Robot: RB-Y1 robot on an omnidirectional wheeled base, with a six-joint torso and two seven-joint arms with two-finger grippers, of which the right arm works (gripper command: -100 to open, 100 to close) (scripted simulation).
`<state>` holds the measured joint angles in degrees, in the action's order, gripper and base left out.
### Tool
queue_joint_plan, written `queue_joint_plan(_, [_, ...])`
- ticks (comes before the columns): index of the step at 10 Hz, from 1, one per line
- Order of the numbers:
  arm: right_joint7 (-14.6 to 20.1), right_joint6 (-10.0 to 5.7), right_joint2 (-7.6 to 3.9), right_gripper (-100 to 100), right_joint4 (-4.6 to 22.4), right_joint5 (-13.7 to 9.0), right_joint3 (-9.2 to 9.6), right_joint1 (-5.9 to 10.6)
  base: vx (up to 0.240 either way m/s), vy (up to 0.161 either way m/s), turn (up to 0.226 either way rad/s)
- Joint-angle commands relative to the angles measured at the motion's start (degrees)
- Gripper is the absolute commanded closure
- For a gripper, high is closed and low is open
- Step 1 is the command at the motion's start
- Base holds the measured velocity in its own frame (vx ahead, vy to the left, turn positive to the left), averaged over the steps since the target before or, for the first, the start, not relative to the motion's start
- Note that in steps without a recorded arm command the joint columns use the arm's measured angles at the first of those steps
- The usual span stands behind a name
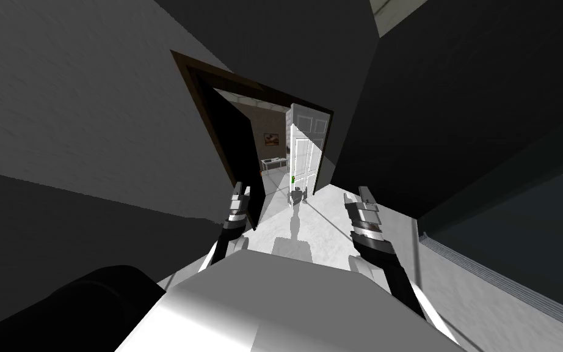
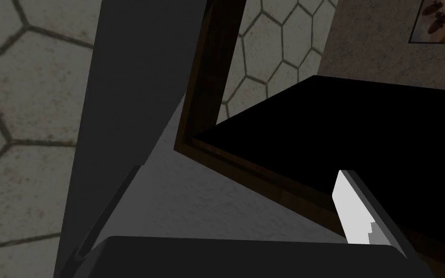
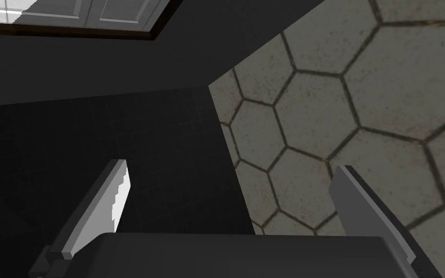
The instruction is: Push the door open
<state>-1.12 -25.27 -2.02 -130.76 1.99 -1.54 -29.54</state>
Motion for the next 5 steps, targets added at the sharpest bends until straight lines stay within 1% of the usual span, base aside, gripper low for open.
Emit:
queue_joint_plan(1, [0.13,-0.41,-0.35,-100,1.86,-0.20,0.35,0.71,0.049,-0.134,0.060])
queue_joint_plan(2, [0.21,-0.70,-0.57,-100,3.15,-0.33,0.59,1.20,0.135,-0.022,0.111])
queue_joint_plan(4, [0.42,-1.38,-1.06,-100,6.24,-0.66,1.17,2.38,0.141,0.016,0.078])
queue_joint_plan(5, [0.48,-1.58,-1.19,-100,7.17,-0.76,1.34,2.74,0.146,-0.024,0.064])
